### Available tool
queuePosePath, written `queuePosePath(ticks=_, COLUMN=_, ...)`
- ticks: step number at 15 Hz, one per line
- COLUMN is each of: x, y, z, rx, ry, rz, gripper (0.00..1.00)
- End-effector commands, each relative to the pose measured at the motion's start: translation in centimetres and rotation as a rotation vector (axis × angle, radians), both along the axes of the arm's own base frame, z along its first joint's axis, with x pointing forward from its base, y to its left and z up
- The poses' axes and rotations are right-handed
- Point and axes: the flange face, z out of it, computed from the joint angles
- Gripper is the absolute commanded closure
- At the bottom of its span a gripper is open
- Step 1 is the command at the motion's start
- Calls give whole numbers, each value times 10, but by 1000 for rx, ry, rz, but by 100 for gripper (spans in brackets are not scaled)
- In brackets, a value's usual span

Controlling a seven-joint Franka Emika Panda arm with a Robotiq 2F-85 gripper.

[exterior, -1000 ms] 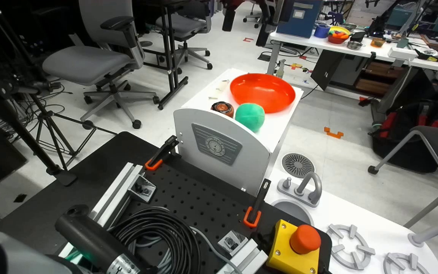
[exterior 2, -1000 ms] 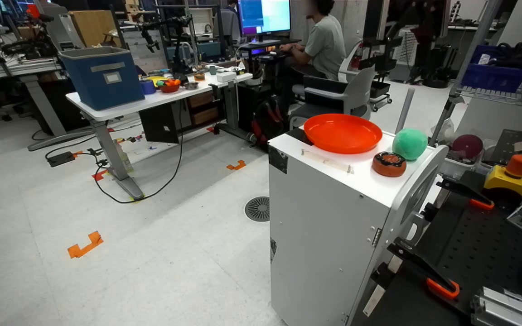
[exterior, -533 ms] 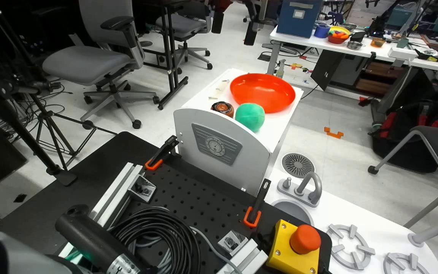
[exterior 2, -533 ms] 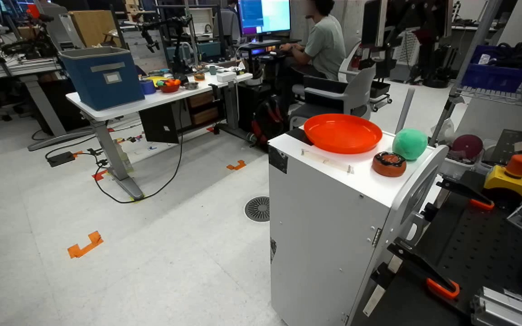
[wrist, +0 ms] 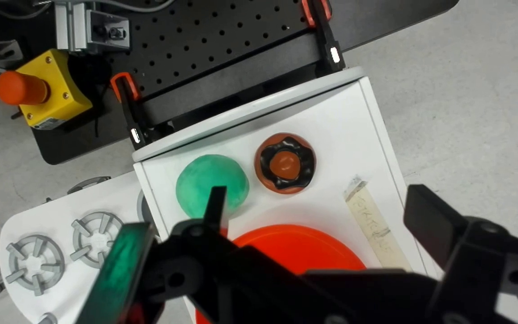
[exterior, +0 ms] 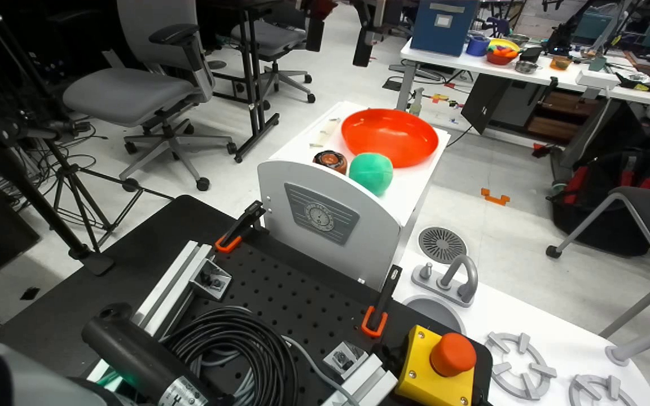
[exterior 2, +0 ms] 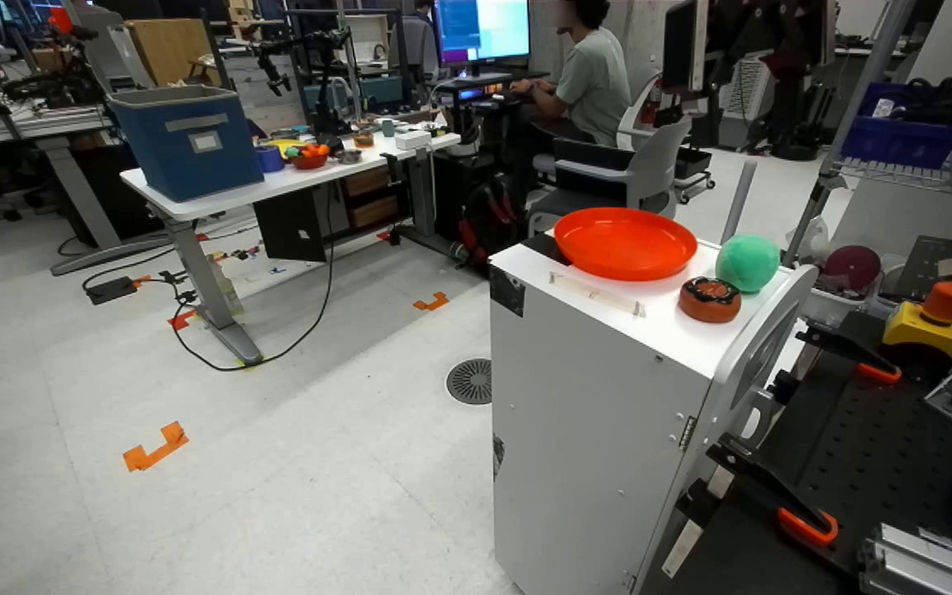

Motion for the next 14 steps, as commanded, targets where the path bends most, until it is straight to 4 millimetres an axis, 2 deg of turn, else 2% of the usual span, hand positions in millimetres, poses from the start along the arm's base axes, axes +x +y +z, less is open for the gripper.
queuePosePath(ticks=1, x=2, y=5, z=4, rx=-20, ry=16, rz=-4, gripper=0)
queuePosePath(ticks=4, x=2, y=5, z=4, rx=-18, ry=20, rz=-5, gripper=0)
queuePosePath(ticks=7, x=-2, y=-3, z=3, rx=-19, ry=30, rz=-19, gripper=0)
queuePosePath(ticks=14, x=-13, y=-49, z=4, rx=-32, ry=57, rz=-107, gripper=0)
